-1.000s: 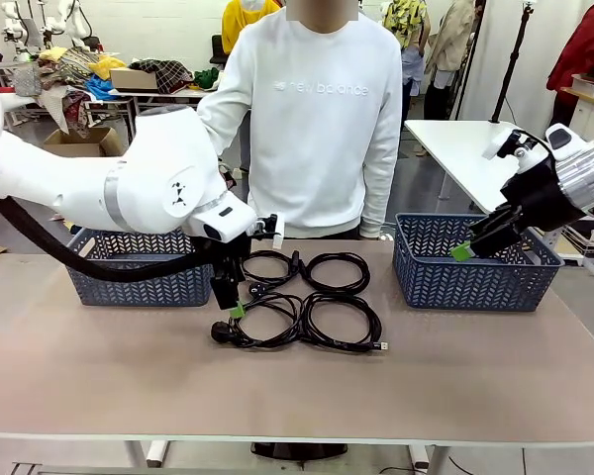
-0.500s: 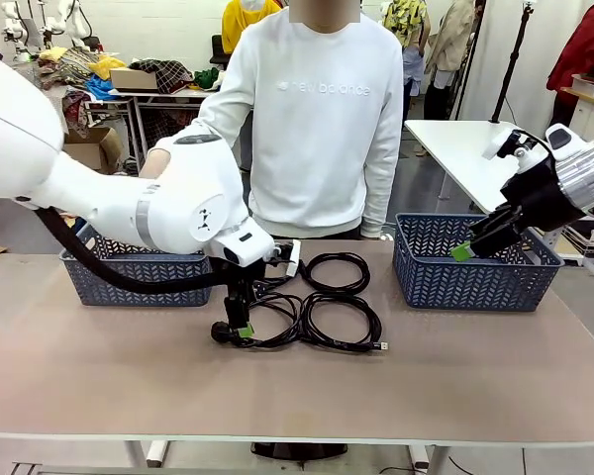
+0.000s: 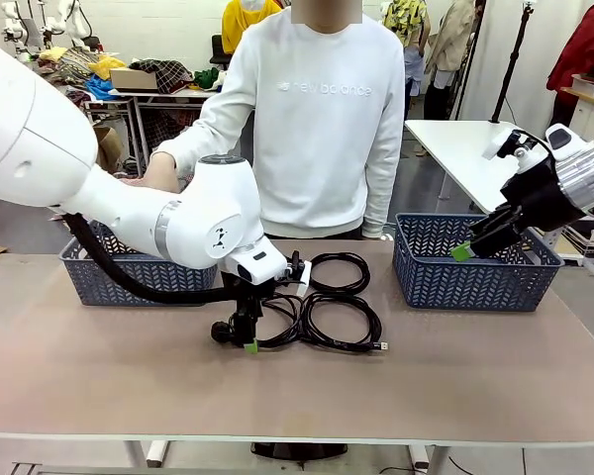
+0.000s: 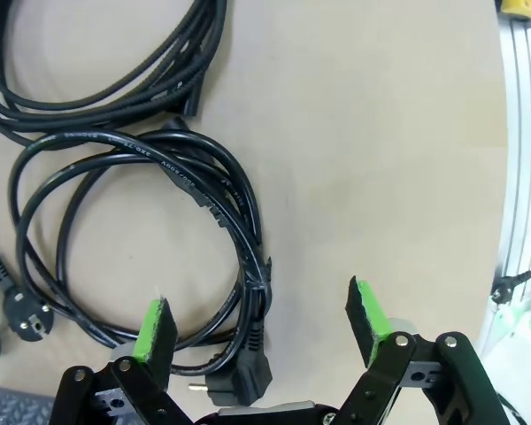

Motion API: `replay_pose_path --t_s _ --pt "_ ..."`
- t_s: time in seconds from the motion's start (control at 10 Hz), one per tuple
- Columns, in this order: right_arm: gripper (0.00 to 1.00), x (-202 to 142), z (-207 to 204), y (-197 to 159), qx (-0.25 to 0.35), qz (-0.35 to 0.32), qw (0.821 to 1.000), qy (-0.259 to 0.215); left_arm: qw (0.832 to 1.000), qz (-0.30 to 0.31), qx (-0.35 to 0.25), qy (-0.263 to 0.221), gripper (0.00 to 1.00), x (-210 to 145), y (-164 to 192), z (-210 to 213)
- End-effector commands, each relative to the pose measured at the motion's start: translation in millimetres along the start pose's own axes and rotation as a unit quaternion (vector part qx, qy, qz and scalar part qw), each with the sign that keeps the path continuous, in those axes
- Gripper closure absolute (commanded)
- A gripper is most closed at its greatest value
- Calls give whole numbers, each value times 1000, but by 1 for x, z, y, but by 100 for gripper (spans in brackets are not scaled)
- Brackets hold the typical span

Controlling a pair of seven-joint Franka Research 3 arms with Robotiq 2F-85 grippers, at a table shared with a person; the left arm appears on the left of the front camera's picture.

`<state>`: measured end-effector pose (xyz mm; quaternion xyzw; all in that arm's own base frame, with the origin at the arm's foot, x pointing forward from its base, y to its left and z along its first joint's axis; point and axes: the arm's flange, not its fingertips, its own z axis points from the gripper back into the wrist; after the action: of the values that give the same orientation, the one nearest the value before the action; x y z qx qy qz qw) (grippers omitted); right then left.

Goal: Organize the cables according to human instructions.
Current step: Pick up a bundle of cables and place it in the basket indicated by the human.

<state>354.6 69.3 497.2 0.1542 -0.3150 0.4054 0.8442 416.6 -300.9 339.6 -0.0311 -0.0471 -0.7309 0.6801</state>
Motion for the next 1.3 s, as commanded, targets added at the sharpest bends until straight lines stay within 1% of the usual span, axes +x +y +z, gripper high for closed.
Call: replay_pose_path --t_s 0.0,0.8,1.2 --pt "0 0 0 -2 4 -1 1000 -5 1000 4 7 10 0 1 4 -7" --pt "0 0 0 -2 4 -1 1000 -5 1000 4 -6 14 0 4 11 -25" --pt "0 0 0 -2 4 -1 1000 -5 1000 -1 -11 15 39 5 13 -28"
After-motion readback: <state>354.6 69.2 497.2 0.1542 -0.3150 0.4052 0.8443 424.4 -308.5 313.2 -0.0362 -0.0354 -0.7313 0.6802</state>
